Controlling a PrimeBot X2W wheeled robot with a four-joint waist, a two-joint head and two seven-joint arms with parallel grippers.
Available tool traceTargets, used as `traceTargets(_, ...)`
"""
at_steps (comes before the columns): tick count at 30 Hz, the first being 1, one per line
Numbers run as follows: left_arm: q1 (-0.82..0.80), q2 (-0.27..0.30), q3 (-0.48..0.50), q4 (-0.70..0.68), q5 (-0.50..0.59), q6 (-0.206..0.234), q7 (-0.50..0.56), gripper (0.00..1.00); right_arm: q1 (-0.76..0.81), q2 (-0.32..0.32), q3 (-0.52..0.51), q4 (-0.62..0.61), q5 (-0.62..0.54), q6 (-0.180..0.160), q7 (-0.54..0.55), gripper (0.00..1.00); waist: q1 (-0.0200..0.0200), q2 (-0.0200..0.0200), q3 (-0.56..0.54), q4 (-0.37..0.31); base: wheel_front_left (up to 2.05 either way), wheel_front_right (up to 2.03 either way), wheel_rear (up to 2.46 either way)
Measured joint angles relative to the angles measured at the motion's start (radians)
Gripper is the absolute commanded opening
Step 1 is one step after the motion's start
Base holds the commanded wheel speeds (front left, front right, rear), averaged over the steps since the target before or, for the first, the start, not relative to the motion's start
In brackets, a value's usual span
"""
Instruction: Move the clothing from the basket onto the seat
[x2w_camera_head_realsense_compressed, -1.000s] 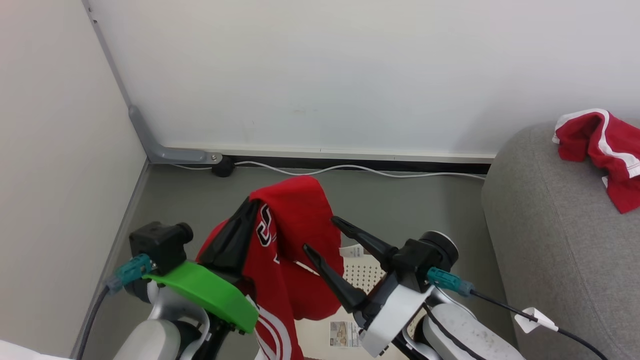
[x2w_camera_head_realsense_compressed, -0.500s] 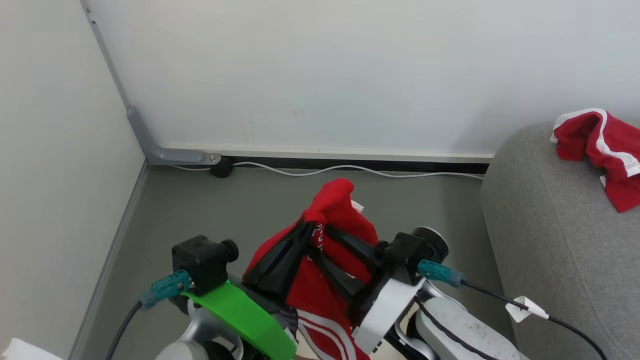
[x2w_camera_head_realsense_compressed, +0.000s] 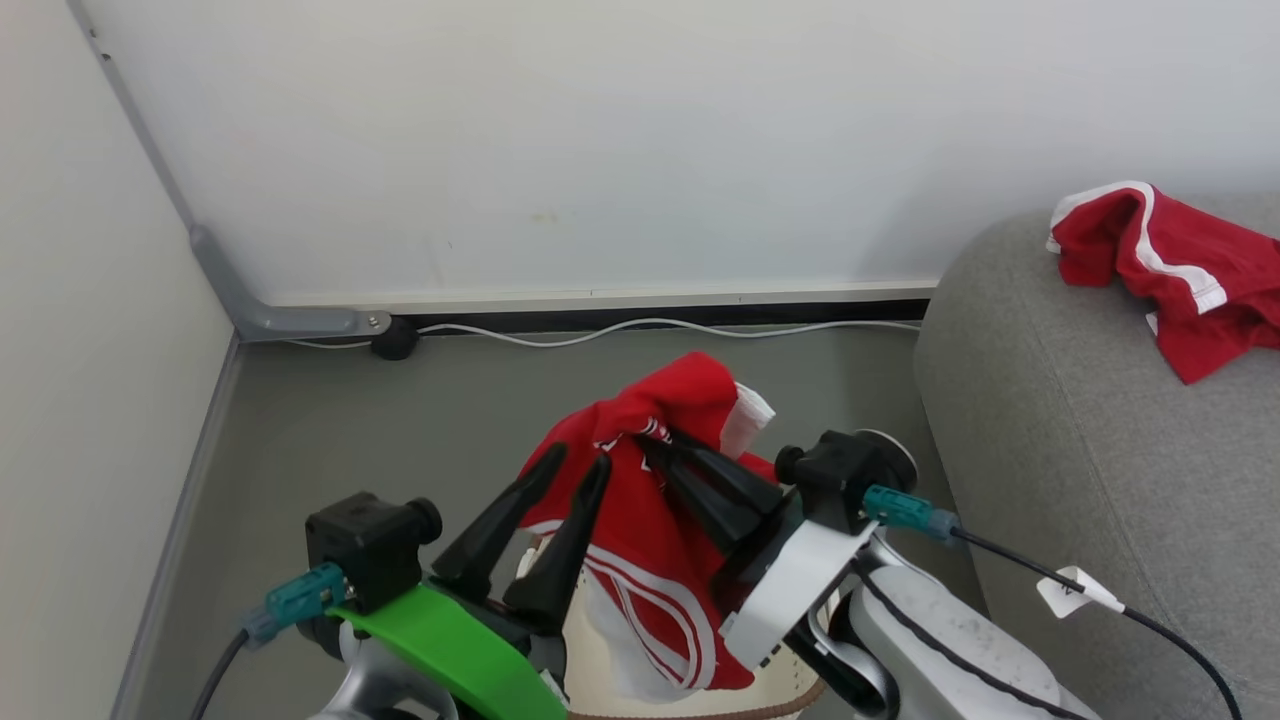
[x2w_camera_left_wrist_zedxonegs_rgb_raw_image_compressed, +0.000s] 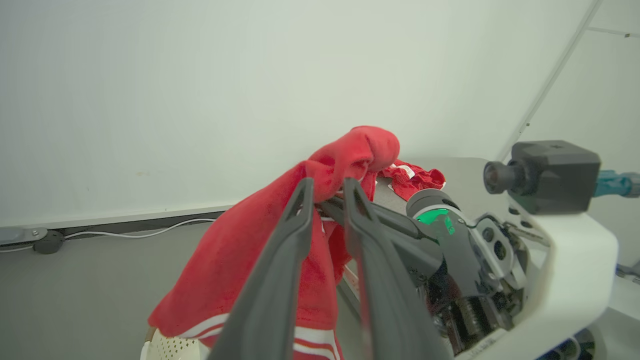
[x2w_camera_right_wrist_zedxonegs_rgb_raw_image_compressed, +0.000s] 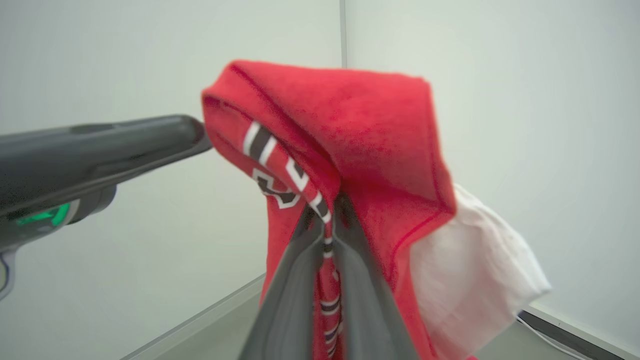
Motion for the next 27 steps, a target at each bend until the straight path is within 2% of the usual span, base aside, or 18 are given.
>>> traceTargets(7, 0.042, 0.012, 0.002, -0.016, 0.006, 0.013, 0.000, 1.00, -0.029, -0.049, -0.049, -0.024, 0.000, -0.006, 0.000, 0.00, 0.0000, 0.0000, 0.023, -0.063, 0.00, 0.00, 0.00)
traceTargets(16, 0.041, 0.008, -0.030, -0.033, 0.020, 0.006, -0.011, 1.00, -0.040, -0.109, -0.146, -0.126, -0.002, -0.076, 0.000, 0.00, 0.0000, 0.0000, 0.071, -0.186, 0.00, 0.00, 0.00)
traceTargets(21, 0.036, 0.002, -0.050, -0.047, 0.026, -0.003, -0.011, 1.00, -0.038, -0.131, -0.176, -0.172, -0.002, -0.100, 0.000, 0.00, 0.0000, 0.0000, 0.109, -0.249, 0.00, 0.00, 0.00)
traceTargets(27, 0.023, -0.008, -0.057, -0.061, 0.035, -0.002, -0.010, 1.00, -0.037, -0.139, -0.196, -0.207, 0.001, -0.110, 0.000, 0.00, 0.0000, 0.0000, 0.160, -0.310, 0.00, 0.00, 0.00)
